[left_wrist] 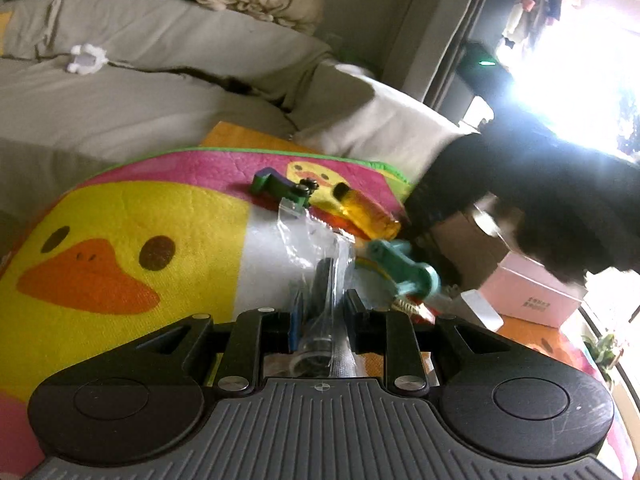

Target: Organize rigid objects

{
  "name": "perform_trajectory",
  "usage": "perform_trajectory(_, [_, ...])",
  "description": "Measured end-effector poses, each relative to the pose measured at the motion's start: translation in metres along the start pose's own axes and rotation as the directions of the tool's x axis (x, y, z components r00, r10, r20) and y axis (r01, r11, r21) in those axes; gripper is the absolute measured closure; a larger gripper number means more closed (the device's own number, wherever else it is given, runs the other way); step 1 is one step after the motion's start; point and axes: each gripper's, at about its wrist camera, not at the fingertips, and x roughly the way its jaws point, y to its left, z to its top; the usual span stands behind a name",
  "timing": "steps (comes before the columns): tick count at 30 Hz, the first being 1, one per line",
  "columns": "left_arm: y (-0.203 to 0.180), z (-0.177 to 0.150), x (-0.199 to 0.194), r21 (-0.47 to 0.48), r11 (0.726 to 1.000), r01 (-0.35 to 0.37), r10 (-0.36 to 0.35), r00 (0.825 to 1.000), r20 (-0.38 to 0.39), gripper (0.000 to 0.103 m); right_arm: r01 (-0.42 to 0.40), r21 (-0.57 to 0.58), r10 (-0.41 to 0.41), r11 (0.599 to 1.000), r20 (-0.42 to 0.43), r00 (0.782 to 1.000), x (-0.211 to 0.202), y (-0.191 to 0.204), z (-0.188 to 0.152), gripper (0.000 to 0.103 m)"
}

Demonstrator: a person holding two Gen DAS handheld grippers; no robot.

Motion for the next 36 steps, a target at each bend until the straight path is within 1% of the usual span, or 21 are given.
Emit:
perform_trajectory(3, [0.000,0.000,0.000,-0.008,1.000,0.000,0.000,1.000,-0.002,0.077,-0.068,-0.047,0.067,0.997,-0.028,0.997,-0.017,0.013,-0.033,0.095])
perform_trajectory(5, [0.001,0.000,0.000,-0.013,1.000,0.002,-0.002,1.000,-0.002,0.077,-0.114,-0.069,0.109,0.991,-0.069,0.992,-0.028,0.020,-0.057,0.095])
perform_trajectory(7, [0.001,0.000,0.000,-0.013,1.000,0.002,-0.002,1.000,-0.004,0.077,-0.178,-0.088,0.166,0.980,-0.129,0.978,-0.039,0.024,-0.082,0.095])
perform_trajectory(9, [0.001,0.001,0.001,-0.012,1.000,0.002,-0.002,1.000,-0.006,0.077,-0.226,-0.114,0.203,0.967,-0.186,0.961,-0.049,0.029,-0.100,0.095])
perform_trajectory(10, [0.000,0.001,0.001,-0.011,1.000,0.001,-0.001,1.000,-0.007,0.077,-0.240,-0.121,0.213,0.963,-0.198,0.957,-0.054,0.029,-0.108,0.095])
perform_trajectory(11, [0.000,0.001,0.002,-0.010,1.000,0.001,-0.001,1.000,-0.008,0.077,-0.241,-0.129,0.214,0.962,-0.191,0.958,-0.059,0.029,-0.112,0.095])
perform_trajectory(12, [0.000,0.001,0.002,-0.009,1.000,0.000,0.000,1.000,-0.009,0.077,-0.238,-0.140,0.214,0.961,-0.166,0.963,-0.067,0.028,-0.112,0.095])
perform_trajectory(14, [-0.001,0.000,0.002,-0.006,1.000,-0.003,0.003,1.000,-0.011,0.077,-0.229,-0.154,0.221,0.961,-0.064,0.973,-0.081,0.024,-0.102,0.092])
perform_trajectory(15, [-0.001,0.000,0.002,-0.005,1.000,-0.003,0.003,1.000,-0.011,0.077,-0.221,-0.159,0.225,0.962,0.006,0.974,-0.088,0.024,-0.091,0.085])
perform_trajectory(16, [-0.001,0.000,0.002,-0.006,1.000,-0.003,0.003,1.000,-0.011,0.077,-0.222,-0.161,0.234,0.962,0.058,0.971,-0.091,0.024,-0.081,0.067])
perform_trajectory(17, [-0.001,0.000,0.002,-0.007,1.000,-0.003,0.003,1.000,-0.011,0.077,-0.234,-0.163,0.254,0.958,0.114,0.960,-0.093,0.026,-0.068,0.055])
perform_trajectory(18, [-0.001,0.000,0.002,-0.008,1.000,-0.003,0.003,1.000,-0.010,0.077,-0.246,-0.171,0.272,0.954,0.156,0.949,-0.091,0.031,-0.054,0.036])
perform_trajectory(20, [-0.001,0.000,0.002,-0.009,1.000,-0.003,0.003,1.000,-0.010,0.077,-0.226,-0.200,0.270,0.953,0.234,0.934,-0.079,0.047,-0.025,0.035])
perform_trajectory(23, [0.000,0.000,0.003,-0.013,1.000,0.000,0.000,1.000,-0.009,0.077,-0.198,-0.238,0.259,0.951,0.260,0.930,-0.047,0.075,0.006,0.035])
perform_trajectory(25, [0.002,0.000,0.002,-0.020,1.000,0.004,-0.004,1.000,-0.008,0.077,-0.156,-0.273,0.227,0.949,0.253,0.940,-0.025,0.092,0.023,0.035])
perform_trajectory(27, [0.003,0.000,0.002,-0.025,1.000,0.007,-0.007,1.000,-0.006,0.077,-0.118,-0.306,0.191,0.945,0.221,0.956,-0.006,0.100,0.031,0.036])
perform_trajectory(29, [0.003,0.000,0.001,-0.026,1.000,0.008,-0.008,1.000,-0.005,0.077,-0.126,-0.314,0.190,0.941,0.180,0.965,0.005,0.097,0.030,0.039])
perform_trajectory(30, [0.003,0.000,0.001,-0.026,1.000,0.009,-0.009,1.000,-0.006,0.077,-0.144,-0.304,0.201,0.942,0.165,0.966,0.007,0.092,0.027,0.053])
perform_trajectory(31, [0.003,0.000,0.001,-0.026,1.000,0.009,-0.009,1.000,-0.006,0.077,-0.159,-0.296,0.212,0.942,0.156,0.965,0.005,0.086,0.021,0.054])
perform_trajectory(33, [0.003,0.000,0.001,-0.024,1.000,0.009,-0.009,1.000,-0.004,0.077,-0.173,-0.294,0.221,0.940,0.137,0.966,-0.006,0.075,0.010,0.060])
perform_trajectory(36, [0.002,-0.001,0.001,-0.019,1.000,0.014,-0.014,1.000,-0.001,0.077,-0.178,-0.287,0.211,0.941,0.091,0.973,-0.018,0.061,-0.018,0.060])
